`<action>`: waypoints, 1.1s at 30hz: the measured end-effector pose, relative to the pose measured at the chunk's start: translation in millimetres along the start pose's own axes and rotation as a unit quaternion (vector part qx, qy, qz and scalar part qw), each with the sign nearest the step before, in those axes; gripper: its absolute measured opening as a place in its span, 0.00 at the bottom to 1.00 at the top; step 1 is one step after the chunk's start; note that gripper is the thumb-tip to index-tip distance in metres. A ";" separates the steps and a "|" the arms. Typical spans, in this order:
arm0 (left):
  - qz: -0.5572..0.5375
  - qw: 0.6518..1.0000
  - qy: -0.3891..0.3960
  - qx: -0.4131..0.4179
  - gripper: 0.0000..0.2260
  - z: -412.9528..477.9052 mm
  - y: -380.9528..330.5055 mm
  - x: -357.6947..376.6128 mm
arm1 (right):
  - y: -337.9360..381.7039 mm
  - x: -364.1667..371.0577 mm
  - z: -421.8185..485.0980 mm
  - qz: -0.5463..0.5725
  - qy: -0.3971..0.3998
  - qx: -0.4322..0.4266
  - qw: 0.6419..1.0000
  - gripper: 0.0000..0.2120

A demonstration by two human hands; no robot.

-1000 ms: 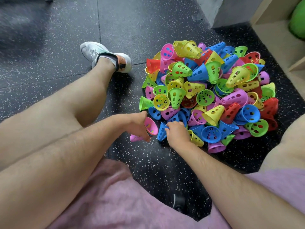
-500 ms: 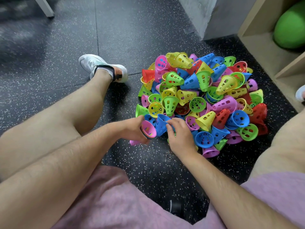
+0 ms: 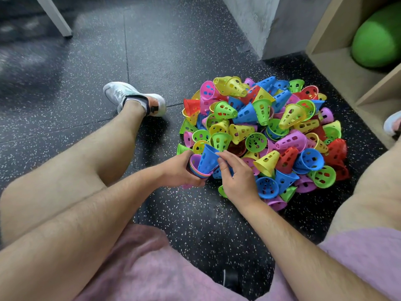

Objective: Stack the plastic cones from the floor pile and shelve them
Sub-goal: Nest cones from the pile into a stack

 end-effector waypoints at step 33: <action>0.006 0.997 0.009 -0.080 0.19 2.3 34.6 -19.4 | -27.8 90.6 59.5 -0.439 0.324 0.019 0.838 0.18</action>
Point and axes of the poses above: each hand's wrist, its own z-axis towards the middle knuckle, its own x-axis out of the palm, y = z × x, the point moved 4 cm from there along z, towards the middle knuckle, and after that the axes turned 8 degrees about y, right-handed, at the moved point
